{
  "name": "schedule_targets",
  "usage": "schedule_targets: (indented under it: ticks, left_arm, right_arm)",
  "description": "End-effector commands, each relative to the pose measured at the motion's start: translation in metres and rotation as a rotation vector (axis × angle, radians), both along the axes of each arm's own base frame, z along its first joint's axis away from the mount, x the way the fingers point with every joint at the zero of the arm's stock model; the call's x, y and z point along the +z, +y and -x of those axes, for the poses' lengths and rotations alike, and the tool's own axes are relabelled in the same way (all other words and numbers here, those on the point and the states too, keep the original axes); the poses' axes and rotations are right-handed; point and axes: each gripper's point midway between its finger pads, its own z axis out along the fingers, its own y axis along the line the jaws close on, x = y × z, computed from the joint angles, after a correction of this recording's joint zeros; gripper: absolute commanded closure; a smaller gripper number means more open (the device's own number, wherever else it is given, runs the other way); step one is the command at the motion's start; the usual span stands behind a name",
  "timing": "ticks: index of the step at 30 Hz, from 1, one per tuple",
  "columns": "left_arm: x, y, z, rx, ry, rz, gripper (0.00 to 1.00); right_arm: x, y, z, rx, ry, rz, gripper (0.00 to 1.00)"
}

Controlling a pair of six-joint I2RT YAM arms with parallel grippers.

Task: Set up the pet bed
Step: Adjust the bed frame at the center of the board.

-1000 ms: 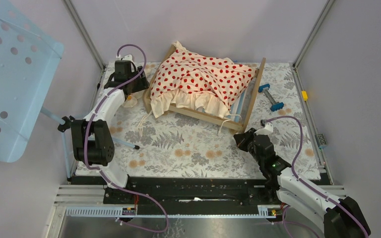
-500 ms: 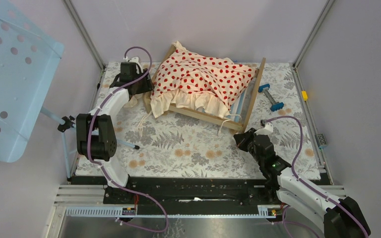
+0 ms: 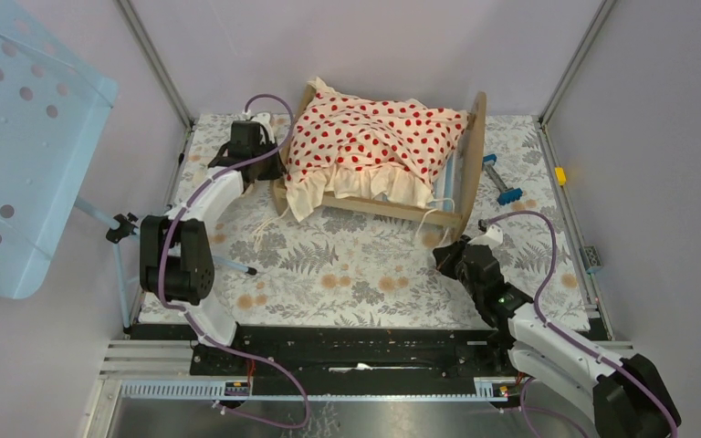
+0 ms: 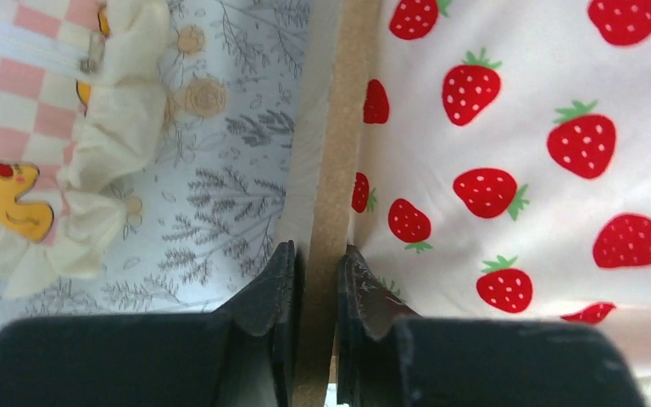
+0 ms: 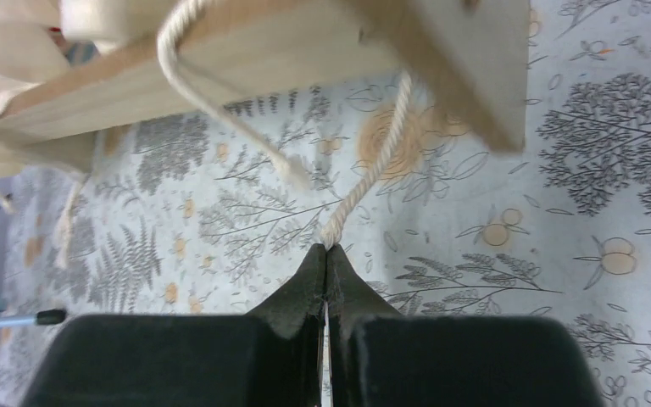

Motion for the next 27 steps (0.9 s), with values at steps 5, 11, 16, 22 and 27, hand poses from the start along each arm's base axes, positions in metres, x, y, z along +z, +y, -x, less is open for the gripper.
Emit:
schedule_targets:
  ticks: [5, 11, 16, 22, 27]
  left_arm:
    - [0.029, 0.039, 0.047, 0.341, -0.047, 0.062, 1.00]
    - [0.047, 0.053, 0.071, 0.411, -0.092, 0.050, 1.00]
    - [0.057, 0.057, 0.074, 0.394, -0.090, 0.006, 1.00]
    - [0.071, 0.071, 0.079, 0.417, -0.126, -0.056, 1.00]
    - [0.080, 0.073, 0.080, 0.397, -0.135, -0.062, 1.00]
  right_arm:
    - [0.019, -0.012, -0.026, -0.103, -0.010, 0.104, 1.00]
    - [0.023, -0.012, -0.031, -0.095, -0.008, 0.116, 1.00]
    - [0.021, -0.013, -0.026, -0.077, 0.003, 0.106, 1.00]
    - [0.005, -0.020, -0.009, -0.082, 0.046, 0.098, 1.00]
    - [-0.009, -0.023, 0.004, -0.078, 0.090, 0.086, 1.00]
